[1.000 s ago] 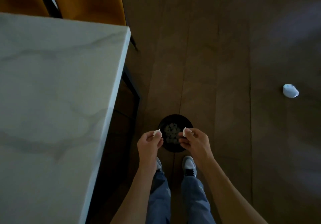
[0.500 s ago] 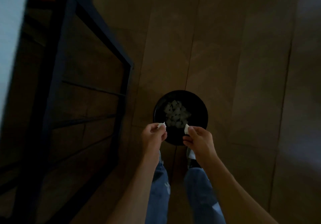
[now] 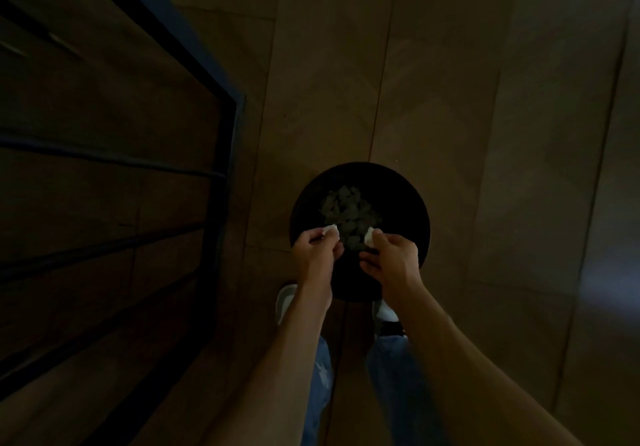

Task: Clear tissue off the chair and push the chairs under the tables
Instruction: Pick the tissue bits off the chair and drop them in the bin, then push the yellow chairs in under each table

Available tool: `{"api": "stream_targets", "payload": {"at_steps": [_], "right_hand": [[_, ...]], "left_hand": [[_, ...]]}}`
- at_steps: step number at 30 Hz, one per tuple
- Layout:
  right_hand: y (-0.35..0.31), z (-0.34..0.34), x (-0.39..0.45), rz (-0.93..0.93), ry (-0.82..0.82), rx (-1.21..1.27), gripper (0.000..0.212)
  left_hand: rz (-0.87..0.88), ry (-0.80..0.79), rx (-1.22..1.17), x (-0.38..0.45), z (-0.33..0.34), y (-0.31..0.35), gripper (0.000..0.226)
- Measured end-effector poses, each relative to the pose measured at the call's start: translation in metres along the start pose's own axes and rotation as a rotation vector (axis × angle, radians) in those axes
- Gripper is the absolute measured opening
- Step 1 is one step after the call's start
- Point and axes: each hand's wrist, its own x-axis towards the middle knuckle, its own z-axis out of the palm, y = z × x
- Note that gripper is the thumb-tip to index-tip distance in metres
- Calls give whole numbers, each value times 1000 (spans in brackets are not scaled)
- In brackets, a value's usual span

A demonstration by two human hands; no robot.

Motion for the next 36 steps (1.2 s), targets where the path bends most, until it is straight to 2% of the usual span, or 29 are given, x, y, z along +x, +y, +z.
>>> {"api": "stream_targets", "payload": {"at_steps": [5,11,16,22,26,29,32,36], "right_hand": [[0,1,1,34,1,2,21],[-13,-4,-42,23,-27,-14,25],[-42,-6,-108,-83,-61,-87,27],[-102,-1,-216,-438,1,-323,38],[-154,13,-302,-698,-34,-474,52],[-188,24,-368,-867,-72,-571,59],[-215,37,-432,-1052,-72,-705,62],[-235,62,-506,-1300,-79,-897,72]], "left_hand": [[-22,-4,41,-1,3,3,20],[1,7,81,-34,-14,22,28],[190,-38,226,-101,-35,64,38],[496,-91,391,-213,-68,144,59],[763,-45,443,-287,-94,211,65],[890,-12,437,-336,-124,257,70],[998,64,468,-380,-162,291,77],[1081,243,507,-428,-212,327,75]]}}
